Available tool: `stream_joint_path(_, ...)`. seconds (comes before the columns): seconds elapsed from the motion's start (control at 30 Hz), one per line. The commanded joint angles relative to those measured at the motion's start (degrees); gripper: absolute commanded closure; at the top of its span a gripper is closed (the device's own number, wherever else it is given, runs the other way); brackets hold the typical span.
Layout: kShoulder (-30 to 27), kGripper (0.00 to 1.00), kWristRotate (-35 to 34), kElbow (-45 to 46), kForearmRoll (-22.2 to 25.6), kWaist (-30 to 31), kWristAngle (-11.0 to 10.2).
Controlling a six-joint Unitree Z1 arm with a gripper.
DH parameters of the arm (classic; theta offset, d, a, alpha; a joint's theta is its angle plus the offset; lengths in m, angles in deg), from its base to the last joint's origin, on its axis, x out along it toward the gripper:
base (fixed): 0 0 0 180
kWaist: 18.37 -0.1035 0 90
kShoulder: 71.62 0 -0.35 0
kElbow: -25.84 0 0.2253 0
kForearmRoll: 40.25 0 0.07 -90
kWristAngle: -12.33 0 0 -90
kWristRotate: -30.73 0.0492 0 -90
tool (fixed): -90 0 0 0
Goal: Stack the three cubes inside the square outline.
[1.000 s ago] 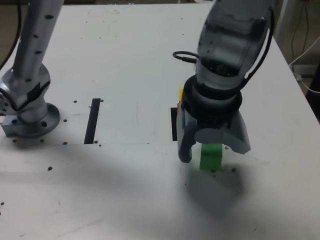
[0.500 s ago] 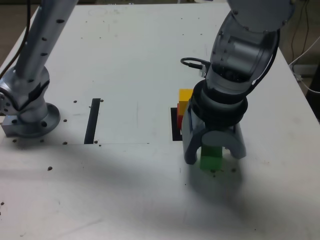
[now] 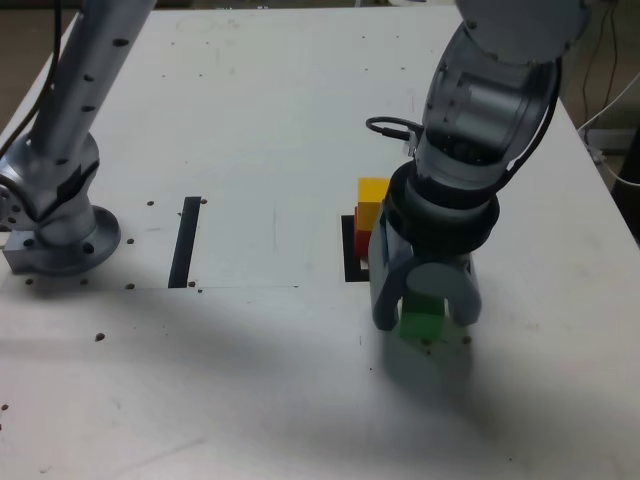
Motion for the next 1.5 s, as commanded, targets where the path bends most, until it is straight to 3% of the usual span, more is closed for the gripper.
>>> stream_joint_path(0.0, -0.08, 0.77, 0.13, 0.23, -0.82, -0.06, -0.15)
stream_joint_path(0.33, -0.56, 0.83, 0.28, 1.01, -2.26, -0.06, -0.77)
stream_joint_path(0.77, -9.35, 0.83, 1.1, 0.33, 3.58, -0.13, -1.3)
stream_joint_path(0.93, -13.8, 0.83, 1.78, -2.38, 8.2, -0.95, -1.65)
stream_joint_path(1.1, -15.1, 0.83, 4.98, -4.57, 11.37, -3.59, -1.83)
stream_joint_path(1.3, -15.66, 0.83, 10.12, -3.54, 11.95, -8.72, 0.25)
stream_joint_path(1.47, -15.82, 0.83, 12.23, -0.87, 11.62, -12.14, 0.07)
